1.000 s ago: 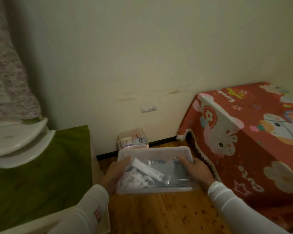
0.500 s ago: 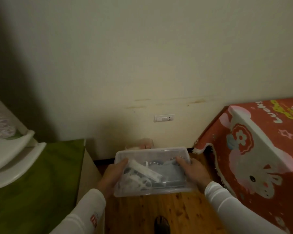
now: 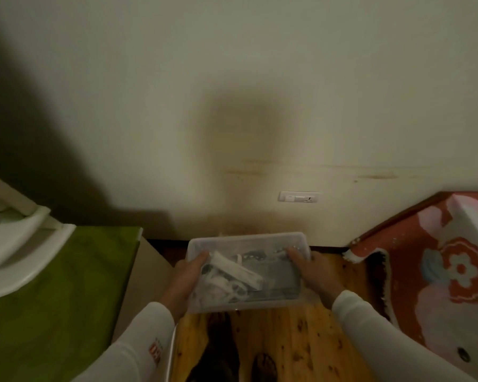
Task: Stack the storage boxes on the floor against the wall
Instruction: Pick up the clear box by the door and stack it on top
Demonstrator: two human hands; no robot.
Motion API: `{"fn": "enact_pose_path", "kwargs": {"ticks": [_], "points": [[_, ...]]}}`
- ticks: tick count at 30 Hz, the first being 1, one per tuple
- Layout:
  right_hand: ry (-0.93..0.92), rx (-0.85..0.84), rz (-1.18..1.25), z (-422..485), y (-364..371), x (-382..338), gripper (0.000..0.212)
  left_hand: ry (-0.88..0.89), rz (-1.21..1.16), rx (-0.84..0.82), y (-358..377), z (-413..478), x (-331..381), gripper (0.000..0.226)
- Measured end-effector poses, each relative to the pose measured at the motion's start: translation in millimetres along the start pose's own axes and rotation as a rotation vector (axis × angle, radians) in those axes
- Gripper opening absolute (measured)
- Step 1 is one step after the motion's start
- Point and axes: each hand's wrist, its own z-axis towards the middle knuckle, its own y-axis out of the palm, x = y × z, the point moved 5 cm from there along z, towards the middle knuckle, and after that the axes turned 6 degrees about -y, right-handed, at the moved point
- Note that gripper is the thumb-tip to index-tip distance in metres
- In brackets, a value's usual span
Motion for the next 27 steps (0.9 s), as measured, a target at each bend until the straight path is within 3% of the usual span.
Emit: {"fn": "enact_pose_path", "kwargs": {"ticks": [6,12,21,27], "points": [[0.081,0.035,0.005,36.6,6.4,-9.3,0.054,-0.033,0.066,-0.023,7.5,49.1,31.1,0.054],[0.134,0.098,0.005,79.4,13.0,-10.2,0.047,-0.036,0.071,-0.047,16.9,96.3,54.6,0.051],[0.258,0.034,-0.012,139.0,29.8,27.8,0.056,-0.098,0.002,0.031,28.2,154.9,45.6,0.042],[0.267,0.048,-0.041,186.1,43.1,39.3,0.053,-0.134,0.026,0.112,32.5,199.8,37.0,0.055]]}}
